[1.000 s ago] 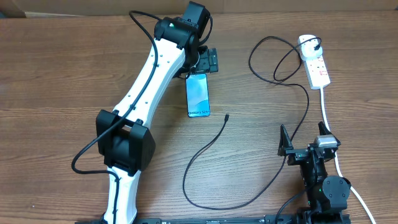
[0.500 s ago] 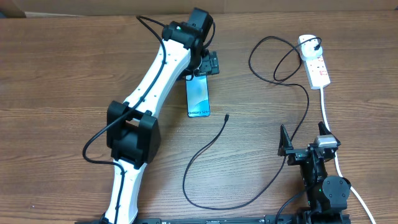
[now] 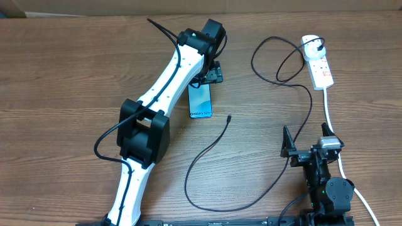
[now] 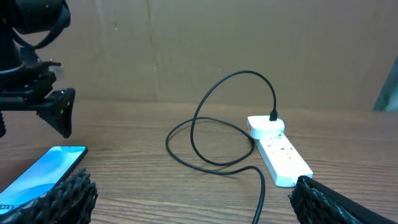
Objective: Plug charger to phone and switch on socket
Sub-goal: 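Move the left gripper forward over the phone, then lower the left gripper and grasp the phone's top edge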
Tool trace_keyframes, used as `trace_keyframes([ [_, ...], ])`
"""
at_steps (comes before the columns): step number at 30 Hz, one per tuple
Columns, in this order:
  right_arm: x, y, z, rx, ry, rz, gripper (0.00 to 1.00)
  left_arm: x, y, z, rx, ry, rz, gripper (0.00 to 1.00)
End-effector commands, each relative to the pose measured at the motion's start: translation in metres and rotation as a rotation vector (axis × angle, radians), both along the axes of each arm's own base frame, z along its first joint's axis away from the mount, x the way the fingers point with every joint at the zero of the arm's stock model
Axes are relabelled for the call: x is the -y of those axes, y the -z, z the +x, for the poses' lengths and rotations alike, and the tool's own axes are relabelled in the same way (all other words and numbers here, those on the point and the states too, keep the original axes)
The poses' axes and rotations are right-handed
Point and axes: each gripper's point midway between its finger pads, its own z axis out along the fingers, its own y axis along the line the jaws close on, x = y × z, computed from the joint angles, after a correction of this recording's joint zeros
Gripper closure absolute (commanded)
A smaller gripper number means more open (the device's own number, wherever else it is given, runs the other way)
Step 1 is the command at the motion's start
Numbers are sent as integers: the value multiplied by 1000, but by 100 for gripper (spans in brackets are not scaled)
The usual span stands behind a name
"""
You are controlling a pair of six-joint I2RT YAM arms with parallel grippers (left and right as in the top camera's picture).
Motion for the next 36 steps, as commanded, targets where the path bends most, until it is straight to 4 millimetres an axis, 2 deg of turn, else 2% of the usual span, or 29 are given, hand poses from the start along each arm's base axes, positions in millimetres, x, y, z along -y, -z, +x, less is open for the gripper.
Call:
trace_keyframes([
  [1,0,2,0,3,5,5,0,-1,35,-7,-76,-17,23,0],
  [8,0,2,0,3,5,5,0,-2,65,-13,-139,-14,42,0],
  [19,0,2,0,3,5,5,0,0,74,-15,-176,14,-5,0],
  [24,0,2,0,3,5,5,0,-2,90,-23,-235,16,-78,0],
  [28,0,2,0,3,5,5,0,-11,102,-31,-267,1,-62,0],
  [36,0,2,0,3,5,5,0,-9,104,-29,-251,18,-57,1],
])
